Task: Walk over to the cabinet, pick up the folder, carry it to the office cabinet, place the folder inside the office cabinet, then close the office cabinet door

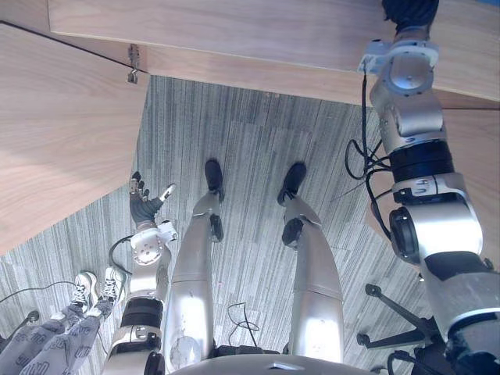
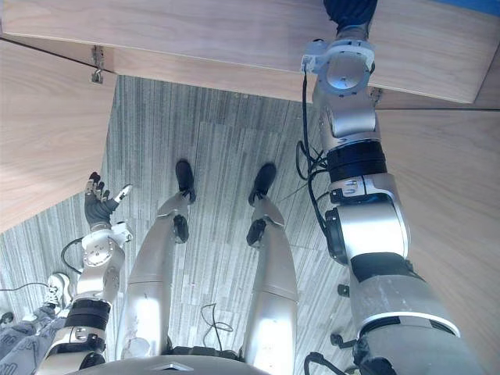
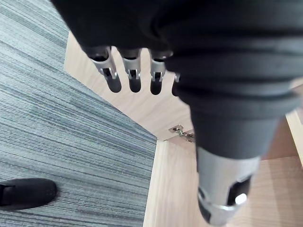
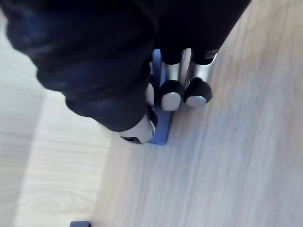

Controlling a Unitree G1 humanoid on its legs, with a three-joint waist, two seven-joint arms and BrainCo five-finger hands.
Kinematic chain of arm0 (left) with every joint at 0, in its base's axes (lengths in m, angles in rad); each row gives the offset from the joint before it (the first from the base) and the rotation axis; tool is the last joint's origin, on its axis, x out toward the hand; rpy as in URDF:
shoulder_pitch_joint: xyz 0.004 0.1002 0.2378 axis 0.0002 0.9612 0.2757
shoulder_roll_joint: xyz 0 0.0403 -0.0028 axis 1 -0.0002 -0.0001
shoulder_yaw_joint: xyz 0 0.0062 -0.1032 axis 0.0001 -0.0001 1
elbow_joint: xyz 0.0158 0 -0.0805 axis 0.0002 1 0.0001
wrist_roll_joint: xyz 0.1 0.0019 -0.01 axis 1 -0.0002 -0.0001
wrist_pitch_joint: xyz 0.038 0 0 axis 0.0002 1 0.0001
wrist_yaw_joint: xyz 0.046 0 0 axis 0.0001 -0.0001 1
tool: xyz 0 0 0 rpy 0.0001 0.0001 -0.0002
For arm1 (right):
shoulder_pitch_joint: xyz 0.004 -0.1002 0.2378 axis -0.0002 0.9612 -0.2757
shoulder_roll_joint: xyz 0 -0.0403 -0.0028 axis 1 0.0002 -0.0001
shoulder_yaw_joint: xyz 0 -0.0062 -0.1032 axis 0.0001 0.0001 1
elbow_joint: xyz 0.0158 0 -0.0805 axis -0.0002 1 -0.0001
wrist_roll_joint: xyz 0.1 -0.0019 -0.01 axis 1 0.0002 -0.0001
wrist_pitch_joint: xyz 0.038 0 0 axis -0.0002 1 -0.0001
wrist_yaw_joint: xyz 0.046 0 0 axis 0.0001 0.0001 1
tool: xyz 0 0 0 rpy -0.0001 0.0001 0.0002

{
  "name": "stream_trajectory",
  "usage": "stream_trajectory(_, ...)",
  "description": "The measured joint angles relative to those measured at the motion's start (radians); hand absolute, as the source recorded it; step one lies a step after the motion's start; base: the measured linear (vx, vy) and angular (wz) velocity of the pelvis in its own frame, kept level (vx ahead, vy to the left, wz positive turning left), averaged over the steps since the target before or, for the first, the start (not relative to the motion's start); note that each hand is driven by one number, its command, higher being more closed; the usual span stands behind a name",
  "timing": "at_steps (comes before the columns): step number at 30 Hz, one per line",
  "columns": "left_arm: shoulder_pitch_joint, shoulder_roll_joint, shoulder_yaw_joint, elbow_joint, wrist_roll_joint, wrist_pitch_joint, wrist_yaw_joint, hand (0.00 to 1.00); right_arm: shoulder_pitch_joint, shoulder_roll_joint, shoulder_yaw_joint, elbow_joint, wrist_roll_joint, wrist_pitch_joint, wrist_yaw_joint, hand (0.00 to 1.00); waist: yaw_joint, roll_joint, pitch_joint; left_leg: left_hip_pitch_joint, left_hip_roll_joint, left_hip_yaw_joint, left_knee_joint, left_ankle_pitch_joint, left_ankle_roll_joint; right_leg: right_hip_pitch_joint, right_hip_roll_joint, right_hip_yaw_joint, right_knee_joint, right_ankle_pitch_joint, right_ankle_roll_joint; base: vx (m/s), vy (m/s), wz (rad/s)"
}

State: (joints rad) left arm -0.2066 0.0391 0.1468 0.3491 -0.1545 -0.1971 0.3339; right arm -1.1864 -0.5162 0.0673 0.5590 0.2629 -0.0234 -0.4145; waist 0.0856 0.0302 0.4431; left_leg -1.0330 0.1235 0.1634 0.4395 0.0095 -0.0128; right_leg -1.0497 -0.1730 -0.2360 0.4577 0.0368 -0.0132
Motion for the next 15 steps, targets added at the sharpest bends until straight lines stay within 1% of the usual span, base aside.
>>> stream_trajectory(1, 0.0, -0.001, 0.0, -0.005, 0.0, 0.0, 0.0, 0.0, 0.009, 0.002, -0.005, -0.016, 0.011, -0.001, -0.001, 1.0, 0.0, 0.0, 0.0, 0.001, 0.0, 0.0, 0.006, 0.0, 0.0, 0.001, 0.0, 0.0, 0.002, 0.0, 0.0, 0.0, 0.0, 0.0)
stream_trajectory(2, 0.0, -0.002, 0.0, -0.013, 0.0, 0.001, 0.0, 0.0, 0.043, 0.014, -0.028, -0.08, 0.023, -0.01, -0.004, 1.0, 0.0, 0.0, 0.0, 0.001, 0.003, -0.001, 0.017, 0.0, 0.0, 0.004, 0.001, 0.0, 0.008, 0.0, 0.0, 0.0, 0.0, 0.0)
stream_trajectory(3, 0.0, -0.002, 0.001, -0.017, 0.001, 0.001, 0.0, 0.0, 0.091, 0.035, -0.055, -0.168, 0.032, -0.037, -0.007, 1.0, -0.001, 0.0, 0.0, 0.002, 0.009, 0.001, 0.034, -0.005, 0.003, 0.01, 0.003, 0.0, 0.014, -0.002, -0.002, -0.01, -0.018, -0.04)
stream_trajectory(4, 0.0, -0.003, 0.002, -0.018, 0.001, 0.003, -0.001, 0.0, 0.122, 0.044, -0.063, -0.217, 0.034, -0.049, -0.008, 1.0, -0.003, 0.0, 0.0, 0.005, 0.011, 0.0, 0.042, -0.009, 0.004, 0.017, 0.004, 0.0, 0.017, -0.004, -0.002, -0.01, -0.018, -0.05)
stream_trajectory(5, 0.002, -0.005, 0.002, -0.017, 0.001, 0.007, -0.003, 0.0, 0.192, 0.065, -0.064, -0.305, 0.033, -0.077, -0.008, 1.0, -0.005, 0.0, 0.0, 0.019, 0.017, -0.001, 0.061, -0.022, 0.006, 0.036, 0.006, -0.001, 0.025, -0.01, -0.001, -0.02, -0.022, -0.06)
stream_trajectory(7, 0.007, -0.017, 0.002, -0.015, 0.004, 0.022, -0.014, 0.0, 0.36, 0.123, -0.063, -0.447, 0.023, -0.111, -0.006, 1.0, -0.006, 0.0, 0.0, 0.063, 0.029, 0.0, 0.105, -0.072, -0.001, 0.09, 0.007, 0.0, 0.054, -0.04, 0.005, -0.03, -0.029, -0.06)
stream_trajectory(9, 0.01, -0.021, -0.001, -0.015, 0.005, 0.026, -0.018, 0.0, 0.459, 0.157, -0.06, -0.511, 0.015, -0.12, -0.002, 1.0, -0.008, -0.001, 0.0, 0.096, 0.032, 0.003, 0.119, -0.092, 0.002, 0.125, 0.006, 0.0, 0.062, -0.06, 0.008, 0.0, -0.022, 0.03)
stream_trajectory(10, 0.02, -0.021, -0.005, -0.017, 0.024, 0.03, -0.025, 0.0, 0.608, 0.209, -0.055, -0.609, -0.01, -0.14, 0.01, 1.0, -0.014, -0.001, -0.001, 0.146, 0.035, 0.012, 0.119, -0.104, 0.003, 0.177, 0.004, 0.0, 0.056, -0.069, 0.017, 0.02, -0.04, 0.05)
stream_trajectory(12, 0.035, -0.019, -0.005, -0.019, 0.04, 0.034, -0.036, 0.0, 0.69, 0.24, -0.046, -0.654, -0.037, -0.155, 0.026, 1.0, -0.019, -0.001, -0.001, 0.177, 0.039, 0.022, 0.117, -0.111, 0.003, 0.208, 0.004, 0.001, 0.044, -0.071, 0.02, 0.05, -0.019, -0.02)
stream_trajectory(13, 0.056, -0.02, -0.005, -0.019, 0.043, 0.04, -0.04, 0.0, 0.776, 0.274, -0.031, -0.706, -0.05, -0.165, 0.038, 1.0, -0.025, -0.002, -0.001, 0.218, 0.044, 0.034, 0.116, -0.121, 0.004, 0.25, 0.006, 0.002, 0.03, -0.071, 0.023, 0.07, 0.002, -0.11)
stream_trajectory(15, 0.077, -0.022, -0.006, -0.016, 0.052, 0.045, -0.047, 0.0, 0.85, 0.31, -0.018, -0.749, -0.082, -0.174, 0.044, 1.0, -0.031, -0.002, -0.002, 0.264, 0.048, 0.041, 0.116, -0.127, 0.001, 0.299, 0.01, 0.005, 0.016, -0.069, 0.024, 0.08, 0.008, -0.14)
